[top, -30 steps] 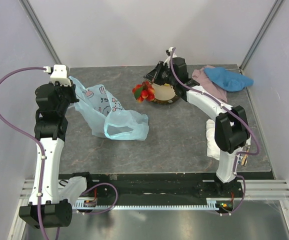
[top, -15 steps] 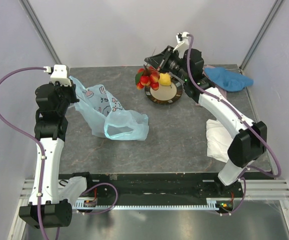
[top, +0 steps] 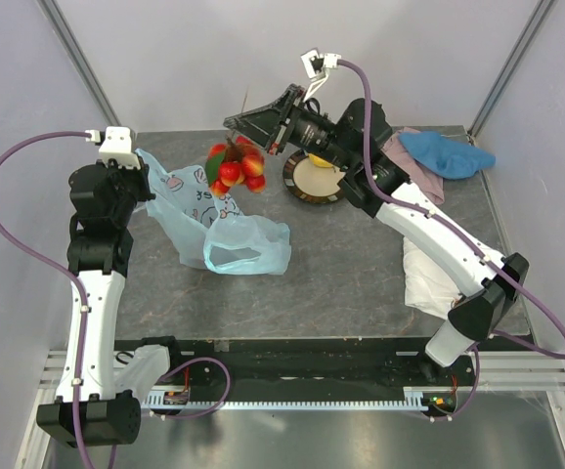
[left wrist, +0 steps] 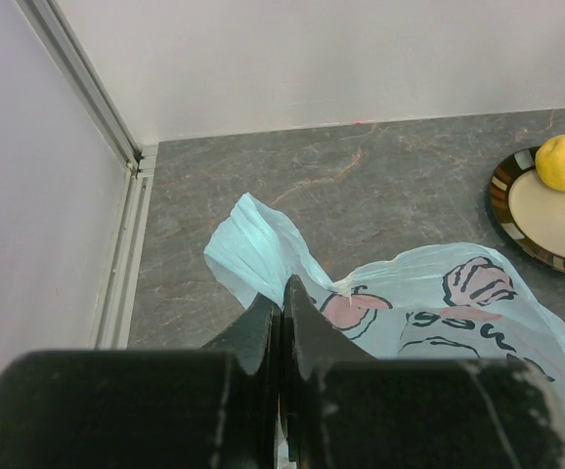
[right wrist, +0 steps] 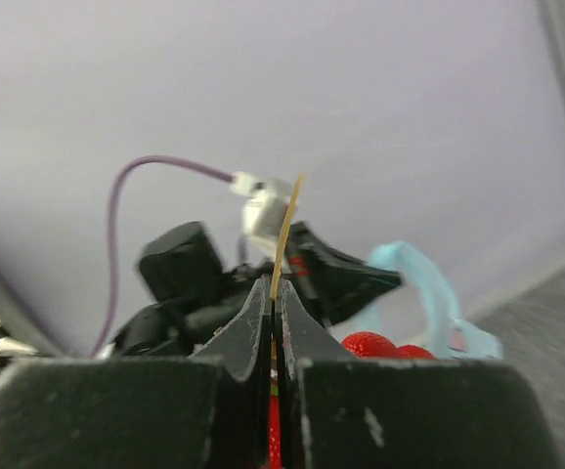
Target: Place the fruits into the plastic bag
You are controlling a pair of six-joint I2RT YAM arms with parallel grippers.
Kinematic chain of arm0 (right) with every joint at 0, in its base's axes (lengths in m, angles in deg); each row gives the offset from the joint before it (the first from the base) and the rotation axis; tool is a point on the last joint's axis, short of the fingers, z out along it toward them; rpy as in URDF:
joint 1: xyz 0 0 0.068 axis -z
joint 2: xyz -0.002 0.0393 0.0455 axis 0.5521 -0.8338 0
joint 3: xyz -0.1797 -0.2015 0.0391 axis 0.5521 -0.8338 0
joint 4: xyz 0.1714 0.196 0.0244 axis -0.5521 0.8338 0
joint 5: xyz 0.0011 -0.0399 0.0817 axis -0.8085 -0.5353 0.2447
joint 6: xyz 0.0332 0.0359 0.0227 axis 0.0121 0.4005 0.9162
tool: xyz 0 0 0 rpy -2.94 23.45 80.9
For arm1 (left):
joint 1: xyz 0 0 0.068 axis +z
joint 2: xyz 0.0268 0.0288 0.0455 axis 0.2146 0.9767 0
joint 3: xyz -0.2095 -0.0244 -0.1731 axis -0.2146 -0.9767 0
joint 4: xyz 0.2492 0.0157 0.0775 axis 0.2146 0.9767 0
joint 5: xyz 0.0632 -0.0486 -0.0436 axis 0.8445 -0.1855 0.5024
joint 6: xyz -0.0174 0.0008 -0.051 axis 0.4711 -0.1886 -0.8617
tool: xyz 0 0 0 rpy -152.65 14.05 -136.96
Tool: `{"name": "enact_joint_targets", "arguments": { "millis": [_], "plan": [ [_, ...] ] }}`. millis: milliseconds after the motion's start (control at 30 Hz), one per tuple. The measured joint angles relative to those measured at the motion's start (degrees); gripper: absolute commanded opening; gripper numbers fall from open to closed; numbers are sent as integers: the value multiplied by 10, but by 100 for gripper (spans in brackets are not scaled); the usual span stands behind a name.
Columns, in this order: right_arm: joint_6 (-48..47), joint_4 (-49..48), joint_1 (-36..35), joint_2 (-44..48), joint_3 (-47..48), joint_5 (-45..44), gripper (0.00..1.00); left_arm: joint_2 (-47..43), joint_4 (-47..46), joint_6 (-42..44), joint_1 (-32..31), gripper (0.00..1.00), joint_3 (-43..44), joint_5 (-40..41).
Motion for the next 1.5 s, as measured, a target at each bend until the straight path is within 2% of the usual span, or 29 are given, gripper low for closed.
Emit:
{"name": "enact_joint_targets", "arguments": {
  "millis": [167,367,767,1233,1500],
  "plan": [
    [17,-33,-36,-14,53,41,0,-2,0,0,0,2,0,0],
    [53,-68,-63,-83,120,71,0,-3,0,0,0,2,0,0],
    [91,-45,-82,-205,149,83,0,-3,0,0,-7,2,0,0],
    [75,-11,-77,-225,140,34,0,-7,0,0,-12,2,0,0],
    [39,44,-21,-215,72,-34,0,-7,0,0,-15,2,-1,0]
  ]
}}
